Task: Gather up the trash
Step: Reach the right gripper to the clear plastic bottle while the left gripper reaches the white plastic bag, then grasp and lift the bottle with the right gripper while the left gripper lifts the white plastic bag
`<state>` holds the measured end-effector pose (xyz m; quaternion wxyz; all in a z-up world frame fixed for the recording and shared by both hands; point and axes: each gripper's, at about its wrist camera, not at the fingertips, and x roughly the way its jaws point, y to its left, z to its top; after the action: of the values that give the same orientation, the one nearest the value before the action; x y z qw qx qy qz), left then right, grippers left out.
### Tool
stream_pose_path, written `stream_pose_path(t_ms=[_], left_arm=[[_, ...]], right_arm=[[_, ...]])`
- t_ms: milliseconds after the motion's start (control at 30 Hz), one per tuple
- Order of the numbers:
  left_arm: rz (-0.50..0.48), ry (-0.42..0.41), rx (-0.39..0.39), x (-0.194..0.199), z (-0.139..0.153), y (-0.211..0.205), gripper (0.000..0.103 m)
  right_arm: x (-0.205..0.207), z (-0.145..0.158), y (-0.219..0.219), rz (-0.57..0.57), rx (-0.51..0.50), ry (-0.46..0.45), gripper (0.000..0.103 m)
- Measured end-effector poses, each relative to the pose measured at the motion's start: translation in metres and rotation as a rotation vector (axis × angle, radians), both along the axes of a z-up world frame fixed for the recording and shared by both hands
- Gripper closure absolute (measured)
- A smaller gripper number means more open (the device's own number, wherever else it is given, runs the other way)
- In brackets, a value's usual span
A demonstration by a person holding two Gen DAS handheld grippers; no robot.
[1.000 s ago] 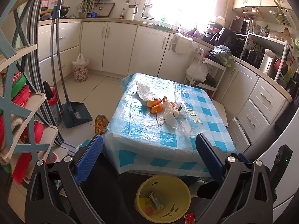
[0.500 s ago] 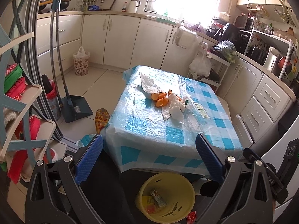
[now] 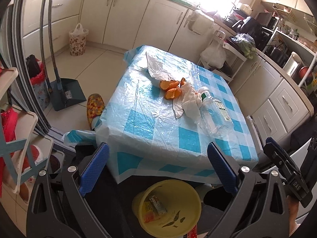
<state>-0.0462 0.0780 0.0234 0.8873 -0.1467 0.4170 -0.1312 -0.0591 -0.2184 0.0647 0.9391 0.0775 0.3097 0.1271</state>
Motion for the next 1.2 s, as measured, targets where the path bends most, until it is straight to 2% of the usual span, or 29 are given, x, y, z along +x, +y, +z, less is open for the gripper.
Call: stream_pose_path(t_ms=[133, 333, 500, 700, 833, 967, 1133, 1167, 1200], left_arm=[[0.036, 0.008, 0.001, 0.02, -0.008, 0.011, 0.007], [0.038, 0.045, -0.052, 0.051, -0.023, 0.026, 0.007], [0.009, 0.053, -0.057, 0.086, -0.027, 0.013, 0.007], [0.032, 0.056, -0.072, 0.154, -0.029, -0.007, 0.007], [0.05, 0.067, -0.048, 0.206, -0.036, -0.018, 0.007], [0.055, 0.075, 0.013, 0.259, -0.042, -0.035, 0.007], [0.052, 0.126, 0.07, 0.311, -0.06, -0.057, 0.008], [0.039, 0.14, 0.077, 0.32, -0.065, -0.064, 0.009], [0.023, 0.15, 0.081, 0.326, -0.068, -0.069, 0.022]], right_arm=[[0.032, 0.002, 0.011, 0.051, -0.025, 0.003, 0.022], [0.075, -0.021, 0.005, -0.002, -0.026, 0.096, 0.022], [0.099, -0.042, 0.004, -0.018, -0.05, 0.172, 0.024], [0.118, -0.057, 0.001, -0.037, -0.054, 0.224, 0.027], [0.127, -0.065, -0.006, -0.053, -0.045, 0.254, 0.029], [0.134, -0.074, -0.013, -0.06, -0.034, 0.288, 0.031], [0.137, -0.082, -0.018, -0.065, -0.033, 0.319, 0.043], [0.138, -0.083, -0.02, -0.069, -0.031, 0.322, 0.045], [0.139, -0.084, -0.021, -0.072, -0.028, 0.324, 0.047]])
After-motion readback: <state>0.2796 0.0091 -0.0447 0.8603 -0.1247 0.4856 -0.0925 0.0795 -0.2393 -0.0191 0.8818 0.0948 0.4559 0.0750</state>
